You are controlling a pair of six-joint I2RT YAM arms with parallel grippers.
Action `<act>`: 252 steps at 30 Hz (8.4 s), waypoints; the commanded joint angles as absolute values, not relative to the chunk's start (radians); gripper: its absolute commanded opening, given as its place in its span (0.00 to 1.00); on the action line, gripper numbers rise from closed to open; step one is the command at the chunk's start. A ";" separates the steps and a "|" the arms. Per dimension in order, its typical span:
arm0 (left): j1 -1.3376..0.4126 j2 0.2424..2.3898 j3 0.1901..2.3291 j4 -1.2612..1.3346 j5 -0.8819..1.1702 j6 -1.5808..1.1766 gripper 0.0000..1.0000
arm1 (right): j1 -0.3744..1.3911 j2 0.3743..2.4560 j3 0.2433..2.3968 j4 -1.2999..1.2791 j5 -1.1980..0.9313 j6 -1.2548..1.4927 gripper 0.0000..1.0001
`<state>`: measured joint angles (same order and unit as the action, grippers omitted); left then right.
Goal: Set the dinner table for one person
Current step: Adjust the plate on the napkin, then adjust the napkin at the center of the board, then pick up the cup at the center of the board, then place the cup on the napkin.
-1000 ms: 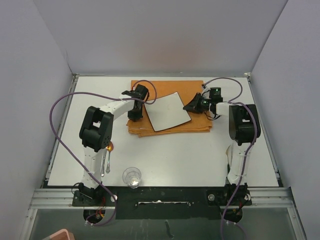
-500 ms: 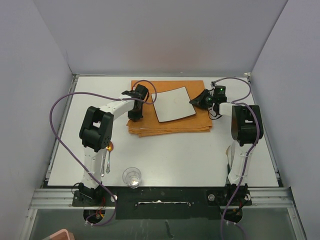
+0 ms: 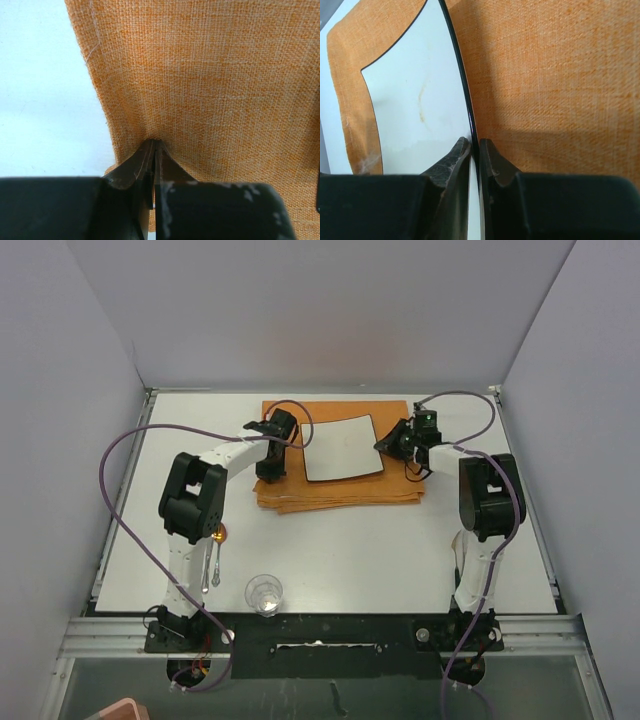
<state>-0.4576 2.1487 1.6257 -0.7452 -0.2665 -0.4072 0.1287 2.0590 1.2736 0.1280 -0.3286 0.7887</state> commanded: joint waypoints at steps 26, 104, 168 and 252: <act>-0.488 2.161 1.535 -0.761 -0.170 -0.435 0.00 | 0.175 2.020 1.388 -0.087 -0.100 0.681 0.00; -0.460 1.336 1.346 -0.525 -0.066 -0.290 0.54 | 0.293 1.852 1.148 -0.519 0.218 0.388 0.00; -0.048 1.167 1.014 -0.718 -0.211 -0.551 0.00 | 1.134 1.764 1.485 -0.738 -0.293 0.184 0.44; -0.059 1.198 1.005 -0.682 -0.112 -0.554 0.00 | 0.432 1.805 1.863 -0.801 0.115 0.393 0.00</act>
